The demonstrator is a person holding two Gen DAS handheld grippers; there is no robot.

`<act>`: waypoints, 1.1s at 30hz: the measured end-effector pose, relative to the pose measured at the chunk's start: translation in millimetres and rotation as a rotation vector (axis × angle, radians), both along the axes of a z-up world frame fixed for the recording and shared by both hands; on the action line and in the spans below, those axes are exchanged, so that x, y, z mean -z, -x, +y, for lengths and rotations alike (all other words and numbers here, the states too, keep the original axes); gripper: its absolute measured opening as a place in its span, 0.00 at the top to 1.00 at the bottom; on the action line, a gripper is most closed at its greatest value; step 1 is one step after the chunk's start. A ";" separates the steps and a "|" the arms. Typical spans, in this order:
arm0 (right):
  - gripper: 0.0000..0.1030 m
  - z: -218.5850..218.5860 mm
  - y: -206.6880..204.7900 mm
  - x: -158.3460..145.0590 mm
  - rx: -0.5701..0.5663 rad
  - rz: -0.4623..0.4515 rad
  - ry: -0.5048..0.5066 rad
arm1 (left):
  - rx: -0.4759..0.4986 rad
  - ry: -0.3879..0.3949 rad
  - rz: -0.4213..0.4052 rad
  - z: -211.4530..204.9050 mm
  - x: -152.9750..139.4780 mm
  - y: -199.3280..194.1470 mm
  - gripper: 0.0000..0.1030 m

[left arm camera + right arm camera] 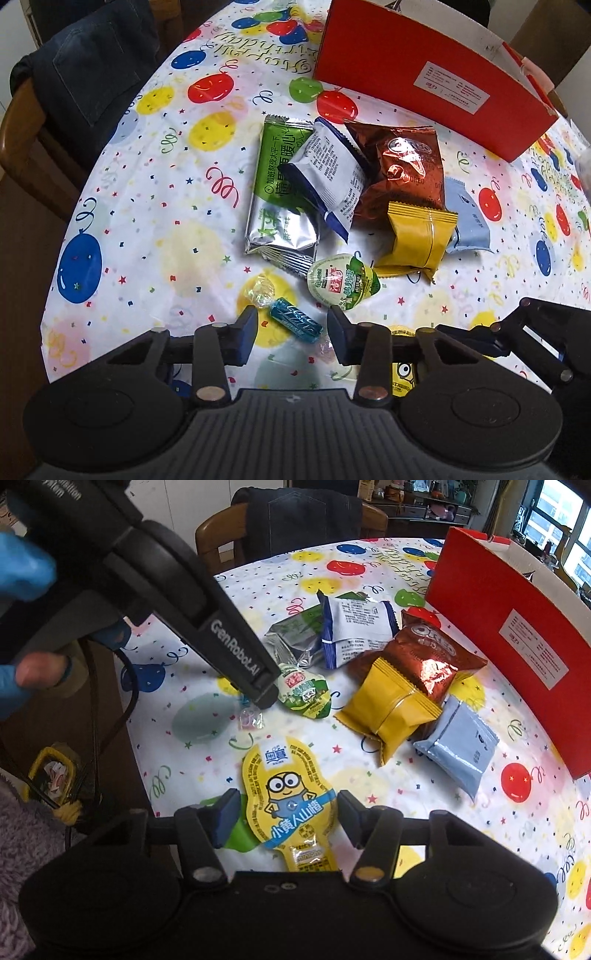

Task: Organize snacks
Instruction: 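Withdraw both tools from the box toward the remaining snacks, then grasp the blue candy with the left tool while the right tool grasps the Minion jelly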

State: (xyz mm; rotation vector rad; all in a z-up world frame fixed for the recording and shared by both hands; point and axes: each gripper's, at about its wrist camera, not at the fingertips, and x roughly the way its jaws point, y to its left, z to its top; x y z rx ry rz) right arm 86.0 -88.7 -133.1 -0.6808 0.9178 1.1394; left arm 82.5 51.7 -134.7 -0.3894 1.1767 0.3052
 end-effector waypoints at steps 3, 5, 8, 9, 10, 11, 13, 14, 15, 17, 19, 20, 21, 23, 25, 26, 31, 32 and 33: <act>0.50 -0.5 -0.7 -0.6 0.003 0.001 -0.003 | -0.003 -0.011 0.001 1.5 -0.1 0.6 0.69; 0.50 -1.0 -1.4 -0.6 0.011 0.006 -0.004 | -0.007 -0.017 0.002 2.5 -0.1 1.5 0.76; 0.50 -2.5 -3.0 -1.9 0.028 0.015 -0.010 | -0.016 -0.020 0.006 5.3 0.2 3.4 0.85; 0.50 -3.4 -4.5 -2.5 0.039 0.024 -0.015 | -0.017 -0.013 0.002 6.9 0.4 4.3 0.85; 0.50 -4.4 -6.3 -3.2 0.053 0.034 -0.020 | -0.018 -0.008 -0.002 8.3 0.6 5.3 0.86; 0.50 -5.6 -8.8 -3.9 0.068 0.044 -0.025 | -0.020 -0.003 -0.004 9.6 0.8 6.2 0.87; 0.50 -8.2 -13.1 -5.6 0.100 0.062 -0.033 | -0.023 0.002 -0.008 12.3 0.4 8.0 0.88; 0.50 -9.8 -14.3 -6.8 0.113 0.069 -0.037 | -0.026 0.007 -0.012 13.6 -0.3 9.1 0.88; 0.50 -11.5 -15.9 -8.5 0.126 0.074 -0.041 | -0.029 0.013 -0.018 15.3 -1.5 10.2 0.88; 0.50 -15.3 -17.9 -12.2 0.145 0.079 -0.050 | -0.027 0.017 -0.028 17.4 -4.5 12.0 0.89; 0.50 -18.3 -20.5 -16.1 0.169 0.082 -0.058 | -0.024 0.020 -0.036 19.9 -7.3 12.8 0.89; 0.50 -19.7 -21.9 -18.4 0.182 0.085 -0.064 | -0.022 0.024 -0.039 21.0 -8.5 13.2 0.89; 0.50 -21.0 -23.4 -20.7 0.196 0.089 -0.071 | -0.020 0.028 -0.041 22.2 -9.6 13.6 0.89; 0.50 -23.3 -26.5 -25.5 0.224 0.097 -0.086 | -0.014 0.034 -0.047 23.8 -12.5 14.6 0.89; 0.50 -25.4 -29.4 -30.9 0.257 0.101 -0.105 | -0.009 0.038 -0.063 25.9 -17.7 15.9 0.89; 0.50 -26.4 -30.7 -33.6 0.272 0.102 -0.114 | -0.006 0.039 -0.072 27.1 -20.7 16.4 0.89; 0.50 -29.2 -39.1 -49.0 0.346 0.087 -0.155 | 0.009 0.045 -0.117 34.0 -37.8 18.5 0.89; 0.50 -30.1 -41.3 -52.9 0.363 0.084 -0.166 | 0.014 0.040 -0.128 35.2 -41.7 18.6 0.89; 0.50 -31.1 -43.4 -56.7 0.380 0.081 -0.178 | 0.019 0.038 -0.140 36.5 -45.8 18.4 0.89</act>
